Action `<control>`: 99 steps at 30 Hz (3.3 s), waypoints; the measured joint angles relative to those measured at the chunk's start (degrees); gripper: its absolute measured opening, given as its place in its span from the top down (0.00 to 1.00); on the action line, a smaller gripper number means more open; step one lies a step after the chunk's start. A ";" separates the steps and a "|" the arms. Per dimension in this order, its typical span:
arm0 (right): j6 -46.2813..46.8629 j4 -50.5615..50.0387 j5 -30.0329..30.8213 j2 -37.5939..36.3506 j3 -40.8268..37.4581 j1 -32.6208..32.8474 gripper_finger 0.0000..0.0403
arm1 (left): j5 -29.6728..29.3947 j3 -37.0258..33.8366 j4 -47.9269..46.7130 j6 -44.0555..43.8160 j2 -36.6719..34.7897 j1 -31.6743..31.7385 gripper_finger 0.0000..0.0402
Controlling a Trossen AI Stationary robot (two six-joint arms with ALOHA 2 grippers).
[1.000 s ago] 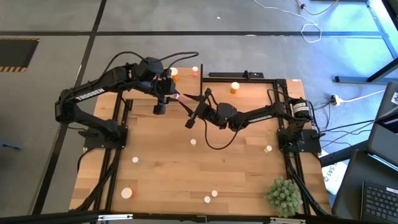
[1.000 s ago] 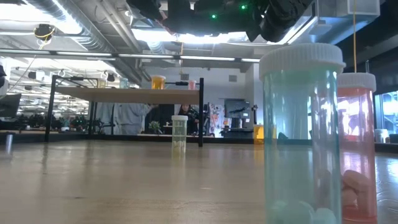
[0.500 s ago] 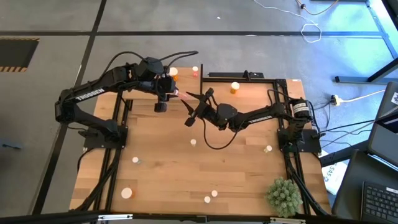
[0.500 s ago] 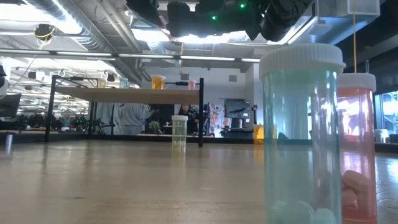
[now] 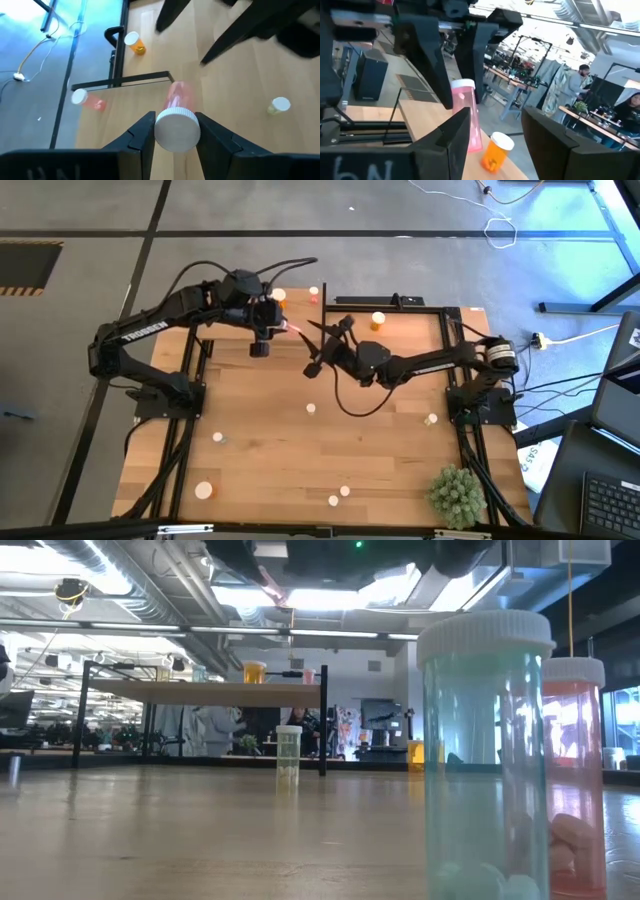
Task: Pick and place medicine bottles onto shelf by color
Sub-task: Put the top red pill bottle on the shelf aligned with the red pill bottle on the shelf
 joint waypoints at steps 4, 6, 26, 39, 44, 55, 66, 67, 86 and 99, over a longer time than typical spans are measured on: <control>2.00 -7.55 1.26 -3.36 0.00 0.30 0.56 | 0.02 0.00 0.01 -0.15 0.00 1.47 0.72; 5.48 -13.13 1.14 -5.49 0.00 0.28 0.56 | 0.00 0.00 0.32 -0.44 0.00 2.24 0.72; 28.89 -37.99 -2.54 -16.48 0.00 0.25 0.56 | 2.98 0.02 -3.42 -3.84 5.10 7.04 0.72; 33.22 -38.76 -3.03 -16.48 0.00 0.25 0.56 | -5.35 0.02 -10.12 -0.34 11.09 7.26 0.72; 35.71 -39.17 -6.04 -16.48 0.00 -0.11 0.56 | -6.30 0.02 -12.71 1.10 11.34 7.23 0.72; 36.15 -41.54 -8.39 -16.41 0.00 -0.69 0.56 | -10.95 0.02 -19.23 3.00 11.34 8.60 0.72; 36.10 -41.54 -8.39 -16.41 0.00 -0.69 0.56 | -9.49 0.02 -22.82 5.13 11.32 11.12 0.72; 36.13 -41.54 -8.39 -16.41 0.00 -0.69 0.56 | -9.49 0.02 -22.69 5.13 11.33 11.12 0.72; 36.17 -41.52 -8.39 -16.37 -0.02 -0.66 0.56 | -11.65 0.02 -20.10 7.56 11.32 11.10 0.72; 36.17 -41.51 -8.39 -16.37 -0.02 -0.66 0.56 | -11.52 0.02 -19.43 7.21 11.56 11.10 0.72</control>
